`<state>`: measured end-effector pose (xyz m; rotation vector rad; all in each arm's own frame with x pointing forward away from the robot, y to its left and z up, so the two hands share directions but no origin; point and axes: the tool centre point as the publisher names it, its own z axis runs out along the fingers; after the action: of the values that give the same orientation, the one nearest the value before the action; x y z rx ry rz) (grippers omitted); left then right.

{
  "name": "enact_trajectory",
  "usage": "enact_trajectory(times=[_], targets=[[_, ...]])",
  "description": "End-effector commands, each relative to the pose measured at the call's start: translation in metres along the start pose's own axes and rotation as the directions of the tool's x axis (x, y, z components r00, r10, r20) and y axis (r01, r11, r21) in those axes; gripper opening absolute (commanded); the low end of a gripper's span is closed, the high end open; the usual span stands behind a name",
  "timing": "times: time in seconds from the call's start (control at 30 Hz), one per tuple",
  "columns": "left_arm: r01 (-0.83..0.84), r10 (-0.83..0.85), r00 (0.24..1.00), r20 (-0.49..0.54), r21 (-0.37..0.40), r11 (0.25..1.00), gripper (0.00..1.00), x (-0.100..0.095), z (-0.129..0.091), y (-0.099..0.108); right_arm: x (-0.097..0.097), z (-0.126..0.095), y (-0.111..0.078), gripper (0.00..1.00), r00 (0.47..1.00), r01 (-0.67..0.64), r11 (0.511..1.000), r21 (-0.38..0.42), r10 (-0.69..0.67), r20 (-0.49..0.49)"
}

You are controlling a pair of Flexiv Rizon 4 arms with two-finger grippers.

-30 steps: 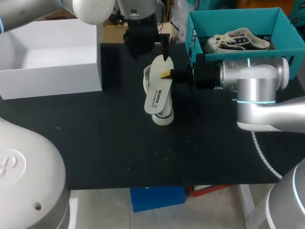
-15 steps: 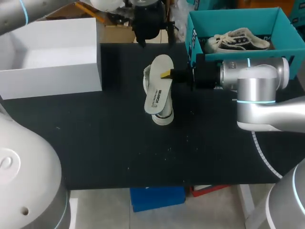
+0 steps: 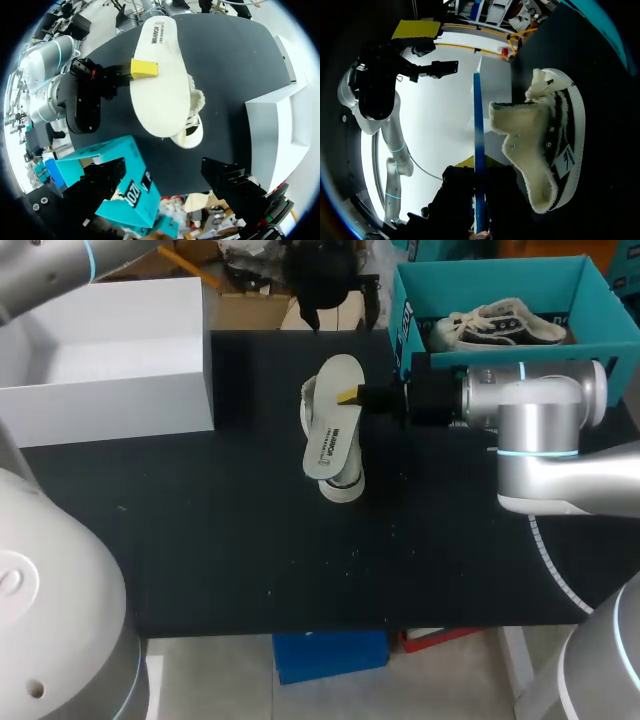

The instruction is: Take the shoe out of the shoebox, open the shoe tongue, remove and reinsert the insole, then place the shoe into the shoebox

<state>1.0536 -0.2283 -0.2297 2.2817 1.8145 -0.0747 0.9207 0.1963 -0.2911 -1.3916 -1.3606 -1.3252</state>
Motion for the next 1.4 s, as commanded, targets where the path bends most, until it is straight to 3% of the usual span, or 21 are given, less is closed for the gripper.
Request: enact_trajectory(times=[0.03,0.23,0.73,1.1,1.4], targets=[[-0.001,0.001,1.000,-0.004,-0.005,1.000,1.00,-0.004,-0.004,-0.009,0.000,0.002,0.000,0.00,1.000,0.000,1.000,-0.003,0.000,0.001],[0.004,-0.004,1.000,-0.002,-0.006,1.000,1.00,-0.010,-0.010,-0.032,0.000,0.002,0.000,0.00,1.000,0.000,1.000,-0.003,0.000,0.001],[0.004,-0.004,1.000,-0.013,0.014,1.000,1.00,-0.037,-0.010,-0.115,0.000,0.002,0.000,0.00,1.000,0.000,1.000,-0.003,0.000,0.001],[0.038,-0.038,0.999,-0.008,0.021,0.999,1.00,-0.039,-0.007,-0.167,0.000,0.002,0.000,0.00,1.000,0.000,1.000,-0.003,0.000,0.001],[0.049,-0.049,0.999,-0.009,0.026,0.998,1.00,-0.041,-0.005,-0.196,0.000,0.002,0.000,0.00,1.000,0.000,1.000,-0.003,0.000,0.001]])
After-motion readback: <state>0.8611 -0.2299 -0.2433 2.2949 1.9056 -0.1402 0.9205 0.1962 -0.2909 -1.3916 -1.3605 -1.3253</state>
